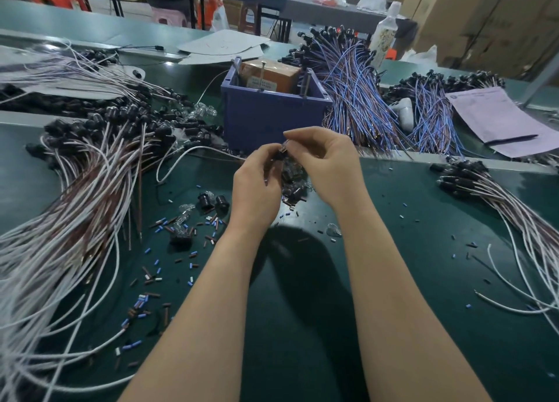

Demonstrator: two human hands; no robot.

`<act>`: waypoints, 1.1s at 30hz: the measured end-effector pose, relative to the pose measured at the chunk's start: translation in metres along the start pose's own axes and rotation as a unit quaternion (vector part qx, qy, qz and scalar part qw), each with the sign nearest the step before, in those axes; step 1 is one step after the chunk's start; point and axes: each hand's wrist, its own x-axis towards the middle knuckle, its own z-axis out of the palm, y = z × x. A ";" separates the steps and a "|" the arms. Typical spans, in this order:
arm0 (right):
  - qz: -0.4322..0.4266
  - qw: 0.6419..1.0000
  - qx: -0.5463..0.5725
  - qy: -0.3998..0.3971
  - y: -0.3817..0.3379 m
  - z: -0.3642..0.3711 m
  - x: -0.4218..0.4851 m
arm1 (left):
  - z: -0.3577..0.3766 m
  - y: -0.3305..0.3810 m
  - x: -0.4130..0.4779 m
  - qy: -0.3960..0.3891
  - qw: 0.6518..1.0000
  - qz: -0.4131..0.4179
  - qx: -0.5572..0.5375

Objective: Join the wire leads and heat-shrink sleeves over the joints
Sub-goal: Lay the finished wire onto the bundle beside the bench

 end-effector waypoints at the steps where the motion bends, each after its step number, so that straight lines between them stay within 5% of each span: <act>1: -0.005 1.000 -0.014 0.003 0.000 0.000 0.000 | 0.000 0.000 0.000 -0.002 1.000 0.001 0.002; 24: 0.013 0.994 -0.107 0.006 0.014 -0.007 -0.004 | 0.002 0.002 -0.001 -0.019 0.993 0.028 0.114; 33: 0.106 0.993 0.053 0.003 0.024 -0.008 -0.004 | 0.001 0.005 -0.002 -0.031 0.993 0.006 0.112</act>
